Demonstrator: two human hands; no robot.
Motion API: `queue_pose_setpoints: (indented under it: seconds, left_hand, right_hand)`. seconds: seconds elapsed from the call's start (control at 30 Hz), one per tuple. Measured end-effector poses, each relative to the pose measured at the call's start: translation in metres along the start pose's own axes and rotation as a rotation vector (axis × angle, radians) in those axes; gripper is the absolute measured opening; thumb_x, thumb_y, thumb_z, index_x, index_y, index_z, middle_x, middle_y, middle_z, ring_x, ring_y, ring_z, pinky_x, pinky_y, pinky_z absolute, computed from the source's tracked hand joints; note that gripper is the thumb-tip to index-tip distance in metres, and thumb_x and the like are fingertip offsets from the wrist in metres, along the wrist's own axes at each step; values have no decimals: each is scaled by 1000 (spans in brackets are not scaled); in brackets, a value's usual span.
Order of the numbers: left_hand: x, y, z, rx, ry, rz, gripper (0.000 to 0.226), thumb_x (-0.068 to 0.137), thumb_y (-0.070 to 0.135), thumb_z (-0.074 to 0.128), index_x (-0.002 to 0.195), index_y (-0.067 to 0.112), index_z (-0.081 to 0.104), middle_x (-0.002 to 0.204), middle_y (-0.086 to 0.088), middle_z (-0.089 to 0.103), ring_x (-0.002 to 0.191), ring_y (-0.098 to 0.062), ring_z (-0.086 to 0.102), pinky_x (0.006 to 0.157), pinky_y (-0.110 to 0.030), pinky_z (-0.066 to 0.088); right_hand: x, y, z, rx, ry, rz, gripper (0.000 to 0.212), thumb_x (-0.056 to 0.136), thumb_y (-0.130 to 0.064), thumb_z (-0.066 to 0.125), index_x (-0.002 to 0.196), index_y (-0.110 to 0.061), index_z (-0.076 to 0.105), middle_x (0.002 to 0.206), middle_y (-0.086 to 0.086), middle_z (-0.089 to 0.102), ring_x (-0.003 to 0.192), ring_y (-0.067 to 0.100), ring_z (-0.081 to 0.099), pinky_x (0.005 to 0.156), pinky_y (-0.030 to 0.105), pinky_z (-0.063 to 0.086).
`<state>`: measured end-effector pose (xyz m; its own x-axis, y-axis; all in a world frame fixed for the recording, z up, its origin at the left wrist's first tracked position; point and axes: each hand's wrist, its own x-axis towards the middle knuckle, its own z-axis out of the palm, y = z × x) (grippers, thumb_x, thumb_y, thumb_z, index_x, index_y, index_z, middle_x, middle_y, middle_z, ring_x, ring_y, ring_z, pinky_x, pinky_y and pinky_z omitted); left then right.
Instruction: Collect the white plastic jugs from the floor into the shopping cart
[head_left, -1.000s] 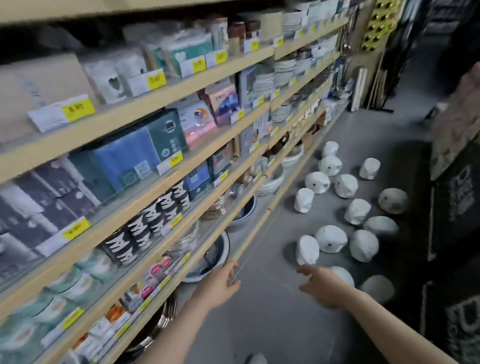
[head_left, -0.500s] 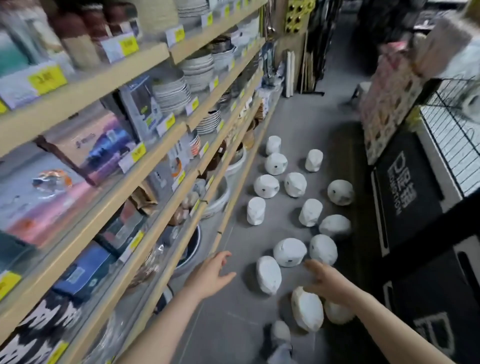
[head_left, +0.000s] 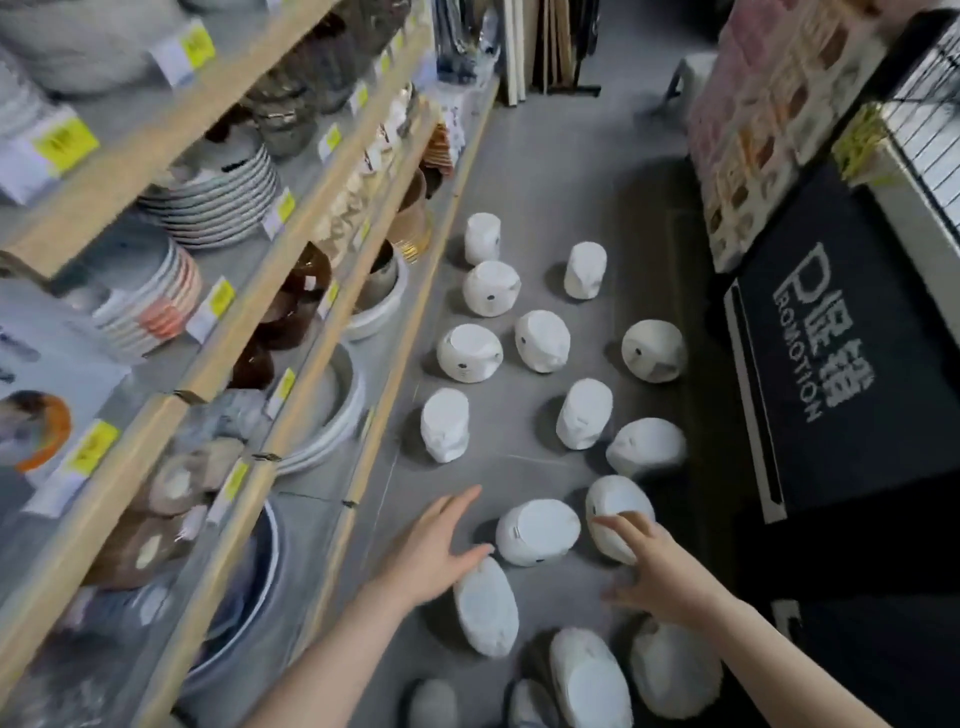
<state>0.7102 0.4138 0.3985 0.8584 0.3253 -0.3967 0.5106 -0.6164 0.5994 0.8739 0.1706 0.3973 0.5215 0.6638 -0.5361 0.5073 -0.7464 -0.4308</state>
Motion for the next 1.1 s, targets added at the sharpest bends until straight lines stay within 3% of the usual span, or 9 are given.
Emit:
queue_pose_setpoints:
  seconds: [0.13,0.33,0.5,0.67,0.77,0.87,0.93,1.0,1.1]
  left_hand:
    - [99,-50,79,40,-93,83,74,88,40,62,149,34,20,156,4,21,143,-11,19,110,-17,14]
    - [211,-149,216,170,-170,218,85,85,46,63,151,28,11,158,5,8,145,-14,10,115,-24,11]
    - [282,-207,297,304,-218,386,100,79,54,67,151,31,1,159,2,-1,146,-14,3,118,-24,7]
    - [314,-233,316,190,-247,478,100,75,55,71,142,55,-3,159,2,-6,146,-10,-2,114,-24,14]
    - [315,-248,314,203,-222,546,94,77,59,62,133,66,-12,156,7,-16,144,-4,-6,117,-26,16]
    - [316,-254,316,228,-158,528,107,62,59,66,132,66,-14,156,5,-17,143,-6,-3,115,-24,16]
    - [321,-255,318,200,-81,522,111,58,52,75,137,59,-2,154,0,0,143,-10,8,113,-24,23]
    - [326,-257,316,128,-58,507,106,57,47,78,139,53,10,148,-1,13,140,-15,19,113,-24,27]
    - [321,-244,290,45,-65,459,99,57,56,72,137,54,15,144,7,14,139,-13,22,113,-18,23]
  right_hand:
    - [87,51,60,-16,37,-5,88,76,-42,73,144,-39,17,149,-4,19,133,18,30,105,30,36]
    - [218,137,174,-86,108,-52,96,72,-46,76,146,-38,15,152,-3,17,138,15,20,109,23,22]
    - [297,203,248,-198,148,-158,106,64,-57,76,145,-46,8,156,4,5,142,22,12,113,33,20]
    - [333,232,288,-17,268,-259,106,54,-62,77,139,-43,16,141,5,22,128,19,29,107,28,33]
    - [336,228,296,80,326,-258,107,53,-60,81,136,-46,15,134,2,21,122,13,26,104,16,25]
    - [341,220,305,145,385,-276,106,52,-60,81,136,-47,17,132,0,20,124,14,24,107,22,29]
    - [346,216,310,184,422,-279,105,52,-57,82,137,-47,20,131,0,21,125,15,24,108,29,33]
    - [351,211,308,192,435,-270,106,51,-56,83,137,-49,22,130,0,22,126,18,26,109,32,34]
    - [345,191,281,192,415,-271,106,49,-64,81,136,-49,22,130,2,25,124,17,27,107,30,33]
